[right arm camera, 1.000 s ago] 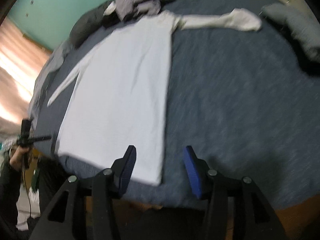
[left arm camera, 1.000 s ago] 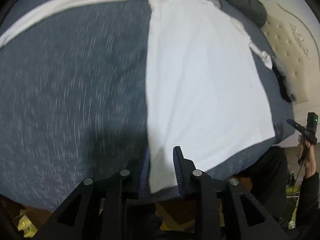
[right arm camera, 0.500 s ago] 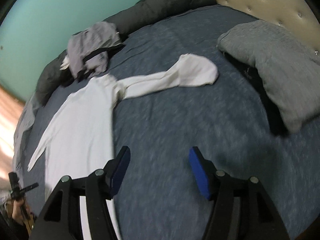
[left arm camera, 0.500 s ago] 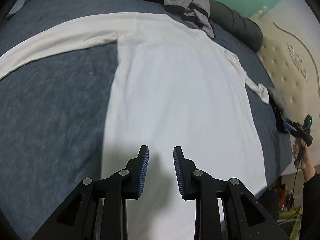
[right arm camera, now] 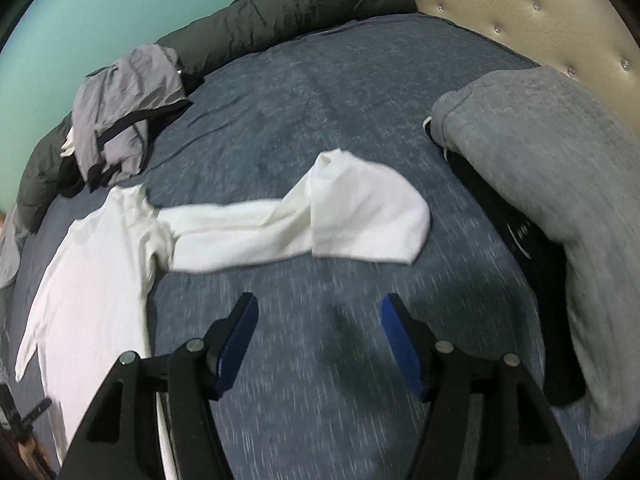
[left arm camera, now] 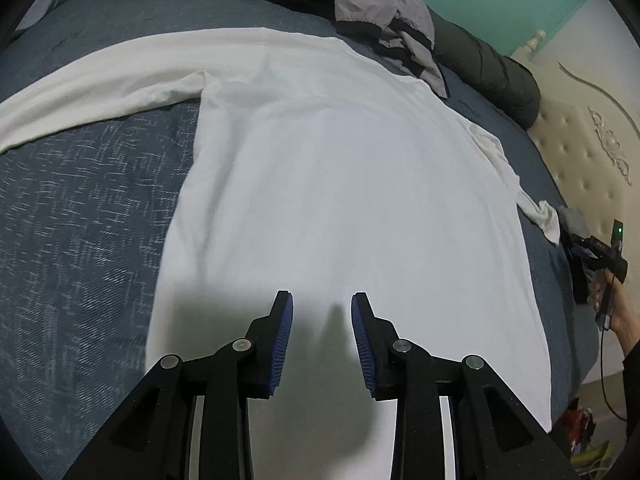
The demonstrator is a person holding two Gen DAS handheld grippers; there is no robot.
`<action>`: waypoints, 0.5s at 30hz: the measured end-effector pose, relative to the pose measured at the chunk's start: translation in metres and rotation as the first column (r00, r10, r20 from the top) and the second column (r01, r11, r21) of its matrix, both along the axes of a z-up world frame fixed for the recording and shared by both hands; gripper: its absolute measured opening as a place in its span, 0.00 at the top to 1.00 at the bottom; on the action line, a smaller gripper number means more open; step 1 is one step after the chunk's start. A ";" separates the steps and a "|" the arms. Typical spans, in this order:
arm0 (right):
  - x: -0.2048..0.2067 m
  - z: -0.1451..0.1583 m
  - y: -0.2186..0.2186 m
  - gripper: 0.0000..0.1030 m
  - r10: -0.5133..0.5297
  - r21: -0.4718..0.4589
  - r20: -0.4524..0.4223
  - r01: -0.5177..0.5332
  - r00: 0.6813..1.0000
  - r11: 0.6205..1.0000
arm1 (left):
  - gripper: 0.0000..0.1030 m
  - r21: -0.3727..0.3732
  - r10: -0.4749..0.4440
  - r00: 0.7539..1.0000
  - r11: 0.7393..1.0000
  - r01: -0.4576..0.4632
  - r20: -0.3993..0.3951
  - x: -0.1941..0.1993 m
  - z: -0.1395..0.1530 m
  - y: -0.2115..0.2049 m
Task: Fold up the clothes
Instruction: 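Move the right gripper to the outstretched sleeve cuff and grasp it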
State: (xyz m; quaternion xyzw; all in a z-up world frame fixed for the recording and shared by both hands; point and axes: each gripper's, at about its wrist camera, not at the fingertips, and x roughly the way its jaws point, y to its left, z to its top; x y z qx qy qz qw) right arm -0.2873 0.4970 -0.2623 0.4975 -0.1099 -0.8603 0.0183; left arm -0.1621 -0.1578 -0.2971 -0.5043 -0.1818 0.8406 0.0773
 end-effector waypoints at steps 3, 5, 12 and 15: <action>-0.018 -0.004 -0.003 0.37 -0.009 0.020 0.006 0.009 1.000 1.000 | 0.67 -0.003 -0.001 1.000 1.000 0.001 -0.014 -0.003 -0.007 0.005; -0.029 -0.007 -0.006 0.37 -0.009 0.024 0.005 0.009 1.000 1.000 | 0.67 -0.004 -0.003 1.000 1.000 0.003 -0.023 -0.004 -0.011 0.008; -0.059 -0.018 -0.007 0.37 -0.053 0.075 0.014 0.052 0.999 0.996 | 0.63 -0.022 -0.031 0.999 0.999 0.031 -0.033 -0.004 -0.020 0.019; -0.066 -0.024 -0.003 0.42 -0.085 0.079 0.022 0.083 0.996 0.993 | 0.61 -0.018 -0.030 0.999 0.999 0.029 -0.040 -0.002 -0.021 0.020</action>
